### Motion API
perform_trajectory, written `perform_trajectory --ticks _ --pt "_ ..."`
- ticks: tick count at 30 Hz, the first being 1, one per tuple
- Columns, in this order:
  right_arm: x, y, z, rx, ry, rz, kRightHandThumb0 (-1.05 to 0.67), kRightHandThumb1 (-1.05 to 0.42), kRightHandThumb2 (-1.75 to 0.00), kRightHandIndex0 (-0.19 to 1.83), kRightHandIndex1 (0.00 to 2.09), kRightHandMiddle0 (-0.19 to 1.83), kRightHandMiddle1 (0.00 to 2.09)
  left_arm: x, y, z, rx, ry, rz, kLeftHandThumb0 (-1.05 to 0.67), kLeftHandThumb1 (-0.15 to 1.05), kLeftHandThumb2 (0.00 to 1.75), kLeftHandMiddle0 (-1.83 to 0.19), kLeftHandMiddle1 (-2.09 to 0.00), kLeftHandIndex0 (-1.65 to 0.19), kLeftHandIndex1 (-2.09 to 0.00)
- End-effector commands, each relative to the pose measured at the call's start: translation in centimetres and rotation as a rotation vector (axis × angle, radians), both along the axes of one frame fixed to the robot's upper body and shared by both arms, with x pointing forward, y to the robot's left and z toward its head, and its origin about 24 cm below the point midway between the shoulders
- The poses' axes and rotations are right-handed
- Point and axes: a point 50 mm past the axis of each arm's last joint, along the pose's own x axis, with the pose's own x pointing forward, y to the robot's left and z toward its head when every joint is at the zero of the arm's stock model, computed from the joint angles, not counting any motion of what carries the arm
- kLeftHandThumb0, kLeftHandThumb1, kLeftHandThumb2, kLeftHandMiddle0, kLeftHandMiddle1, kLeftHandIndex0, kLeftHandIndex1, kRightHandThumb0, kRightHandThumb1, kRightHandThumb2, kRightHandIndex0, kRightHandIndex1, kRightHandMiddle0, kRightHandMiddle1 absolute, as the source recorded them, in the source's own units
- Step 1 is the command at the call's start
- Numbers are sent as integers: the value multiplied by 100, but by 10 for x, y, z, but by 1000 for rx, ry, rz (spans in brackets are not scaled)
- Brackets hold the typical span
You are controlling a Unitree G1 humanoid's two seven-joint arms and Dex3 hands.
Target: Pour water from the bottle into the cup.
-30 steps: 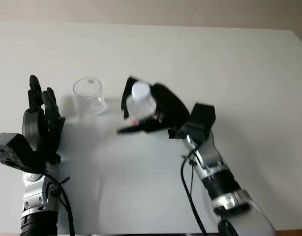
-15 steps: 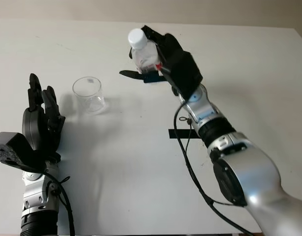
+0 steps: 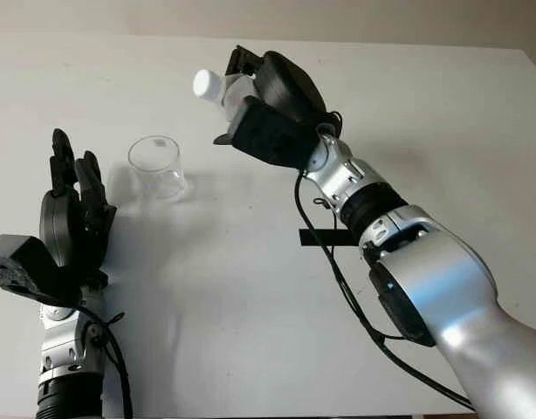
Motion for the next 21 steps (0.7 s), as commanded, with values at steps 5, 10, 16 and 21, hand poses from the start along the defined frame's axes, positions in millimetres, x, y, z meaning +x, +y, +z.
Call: perform_trajectory --ticks 5,10,16,21 --pt "-3 20 25 -84 -90 -5 -16 -105 -16 93 209 54 209 2 -7 -6 -5 15 -16 -71 105 77 14 -4 19 -3" --pt "-4 25 28 -114 -91 -13 -16 -105 -19 74 209 34 209 3 -10 -7 9 12 -21 -71 105 79 14 -4 19 -3" --pt "-6 32 36 -210 -164 -48 -17 -102 -11 48 209 28 209 5 -12 -7 2 14 -16 -70 105 79 13 -5 18 -3" --pt "-7 34 35 -273 -223 -60 -23 -99 -6 59 209 16 203 5 -12 -8 2 8 -19 -71 105 79 13 -6 18 -3"
